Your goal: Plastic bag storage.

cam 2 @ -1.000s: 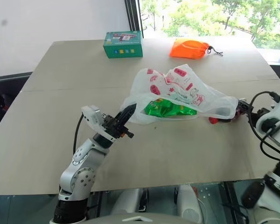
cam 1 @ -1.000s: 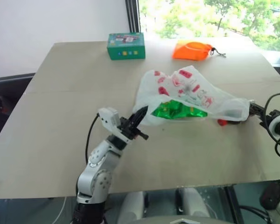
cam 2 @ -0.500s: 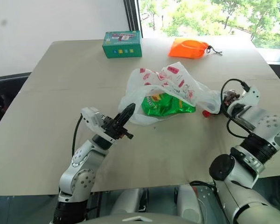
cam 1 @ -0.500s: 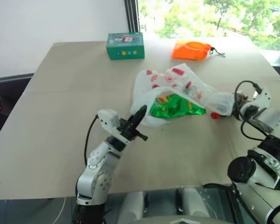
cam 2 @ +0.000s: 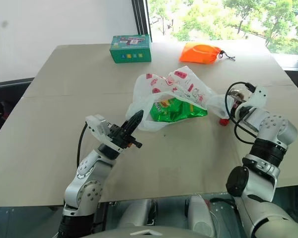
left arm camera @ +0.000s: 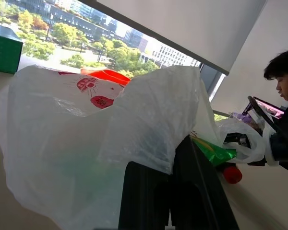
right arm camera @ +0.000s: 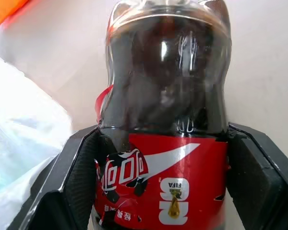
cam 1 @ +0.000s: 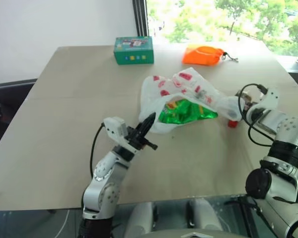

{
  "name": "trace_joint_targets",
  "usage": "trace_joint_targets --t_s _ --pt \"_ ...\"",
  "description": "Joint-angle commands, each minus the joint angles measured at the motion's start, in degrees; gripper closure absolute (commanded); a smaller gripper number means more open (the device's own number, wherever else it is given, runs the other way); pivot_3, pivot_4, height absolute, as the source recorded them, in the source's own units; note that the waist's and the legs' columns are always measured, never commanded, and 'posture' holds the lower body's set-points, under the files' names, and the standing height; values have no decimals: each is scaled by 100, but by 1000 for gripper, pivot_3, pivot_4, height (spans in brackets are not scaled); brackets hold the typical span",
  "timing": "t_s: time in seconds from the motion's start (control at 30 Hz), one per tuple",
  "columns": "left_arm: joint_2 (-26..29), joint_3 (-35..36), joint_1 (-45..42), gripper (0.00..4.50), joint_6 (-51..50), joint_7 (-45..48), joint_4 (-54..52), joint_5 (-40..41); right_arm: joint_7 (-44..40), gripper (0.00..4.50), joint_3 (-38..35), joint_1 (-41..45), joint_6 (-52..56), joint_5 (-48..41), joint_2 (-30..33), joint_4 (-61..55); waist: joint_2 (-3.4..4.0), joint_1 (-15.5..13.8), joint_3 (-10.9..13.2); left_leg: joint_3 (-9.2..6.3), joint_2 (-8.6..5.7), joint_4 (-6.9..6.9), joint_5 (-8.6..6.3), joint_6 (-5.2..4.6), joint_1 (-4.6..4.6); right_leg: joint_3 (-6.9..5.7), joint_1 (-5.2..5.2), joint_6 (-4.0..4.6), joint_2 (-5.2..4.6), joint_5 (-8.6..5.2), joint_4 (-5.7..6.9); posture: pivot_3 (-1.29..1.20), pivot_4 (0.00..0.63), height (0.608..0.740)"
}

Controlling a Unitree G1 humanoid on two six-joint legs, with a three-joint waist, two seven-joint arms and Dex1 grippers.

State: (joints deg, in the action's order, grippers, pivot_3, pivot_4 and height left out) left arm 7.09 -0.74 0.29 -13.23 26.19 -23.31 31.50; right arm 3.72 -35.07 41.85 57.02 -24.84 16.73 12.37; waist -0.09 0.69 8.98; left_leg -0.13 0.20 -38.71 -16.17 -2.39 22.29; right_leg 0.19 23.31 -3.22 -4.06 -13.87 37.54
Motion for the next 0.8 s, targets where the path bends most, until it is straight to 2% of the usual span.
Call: trace_joint_targets --t_s 0.03,0.17,0.27,0.4,0.53,0.67,0.8 --pt "-23 -49 4 4500 119 41 -108 7 -286 1340 -312 310 -1466 -16 460 -119 20 -7 12 1 -4 0 0 0 16 1 13 0 -4 0 -1 0 150 740" --pt "-15 -14 -20 4500 129 86 -44 21 -947 1340 -431 517 -2112 -422 849 5 27 23 16 6 1 3 1 2 47 4 47 -5 -1 0 -3 0 150 740" --pt "-15 2 -75 4500 117 90 -9 20 -1844 1340 -332 629 -1943 -1055 1074 -251 31 71 18 12 11 30 1 2 41 8 50 -5 5 -1 -23 0 150 740" --pt "-42 -29 -122 4500 122 86 21 -1 -3045 1340 1 506 -787 -2510 1265 -1226 35 118 21 8 19 40 0 0 42 3 49 -4 9 -1 -35 0 150 740" --pt "-85 -32 -148 4500 149 94 80 4 -4015 1340 567 -115 350 -3762 1599 -2229 33 80 21 -9 24 38 -1 -3 50 -14 42 -5 5 -1 -49 0 150 740" --pt "-147 -73 -135 4500 213 114 104 -21 -4673 1340 1341 -823 762 -4013 1975 -2836 26 -71 24 -30 19 28 -3 -5 56 -36 22 -5 -6 0 -69 0 150 740" --pt "-251 -93 -116 4500 374 75 46 -66 -5358 1340 2241 -1363 761 -3705 2463 -3134 22 -147 26 -28 8 18 -4 -7 62 -33 19 -6 -14 0 -75 0 150 740"
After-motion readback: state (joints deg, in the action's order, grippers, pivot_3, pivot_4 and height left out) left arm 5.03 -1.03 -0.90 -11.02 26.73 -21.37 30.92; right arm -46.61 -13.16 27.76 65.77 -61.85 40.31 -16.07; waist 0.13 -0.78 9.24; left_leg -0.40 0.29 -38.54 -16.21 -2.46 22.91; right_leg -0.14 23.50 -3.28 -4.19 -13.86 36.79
